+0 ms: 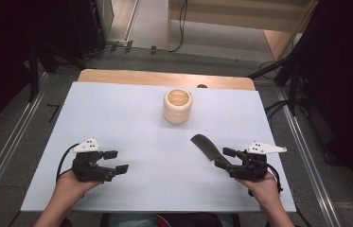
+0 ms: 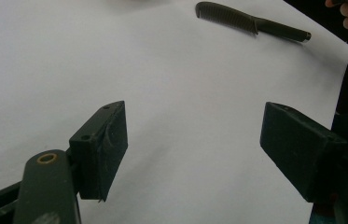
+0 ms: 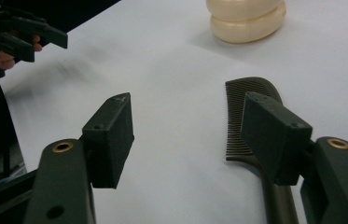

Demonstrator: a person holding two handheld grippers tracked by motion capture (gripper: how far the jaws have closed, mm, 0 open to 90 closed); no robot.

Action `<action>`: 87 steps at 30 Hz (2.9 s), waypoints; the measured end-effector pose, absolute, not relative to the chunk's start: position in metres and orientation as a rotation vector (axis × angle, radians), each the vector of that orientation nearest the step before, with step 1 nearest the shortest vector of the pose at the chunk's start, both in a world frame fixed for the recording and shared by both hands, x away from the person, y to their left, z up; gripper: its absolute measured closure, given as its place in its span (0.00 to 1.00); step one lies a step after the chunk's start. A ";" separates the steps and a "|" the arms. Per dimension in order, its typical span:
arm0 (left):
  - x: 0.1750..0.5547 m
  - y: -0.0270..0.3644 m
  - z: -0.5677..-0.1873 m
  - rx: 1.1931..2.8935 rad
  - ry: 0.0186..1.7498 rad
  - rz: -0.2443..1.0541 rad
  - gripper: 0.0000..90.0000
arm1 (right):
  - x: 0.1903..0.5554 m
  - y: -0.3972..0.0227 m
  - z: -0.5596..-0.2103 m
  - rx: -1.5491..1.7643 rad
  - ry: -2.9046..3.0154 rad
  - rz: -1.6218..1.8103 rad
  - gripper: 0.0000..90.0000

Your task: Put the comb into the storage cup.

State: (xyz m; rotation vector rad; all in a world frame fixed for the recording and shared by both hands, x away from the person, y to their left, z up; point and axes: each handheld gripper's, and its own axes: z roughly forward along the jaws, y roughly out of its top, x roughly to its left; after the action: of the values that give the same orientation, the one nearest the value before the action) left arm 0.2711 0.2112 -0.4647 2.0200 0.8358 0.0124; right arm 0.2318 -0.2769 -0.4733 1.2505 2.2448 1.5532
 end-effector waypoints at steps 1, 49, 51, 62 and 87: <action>0.271 0.211 -0.465 2.019 0.838 0.012 0.27 | 0.231 -0.278 -0.473 1.250 2.241 1.557 0.34; 0.275 0.214 -0.462 2.006 0.830 0.013 0.27 | 0.244 -0.304 -0.493 1.371 2.281 1.295 0.31; 0.276 0.213 -0.463 2.011 0.821 0.011 0.27 | 0.244 -0.304 -0.494 1.367 2.284 1.285 0.32; 0.282 0.210 -0.462 2.008 0.821 0.011 0.27 | 0.242 -0.305 -0.505 1.396 2.327 1.221 0.41; 0.284 0.207 -0.463 2.012 0.823 0.012 0.27 | 0.244 -0.295 -0.516 1.389 2.402 1.037 0.76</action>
State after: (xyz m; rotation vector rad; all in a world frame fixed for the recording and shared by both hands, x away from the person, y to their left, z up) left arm 0.2837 0.2074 -0.4626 2.0117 0.8230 0.0121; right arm 0.2436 -0.2949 -0.5162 1.3889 2.4022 1.0367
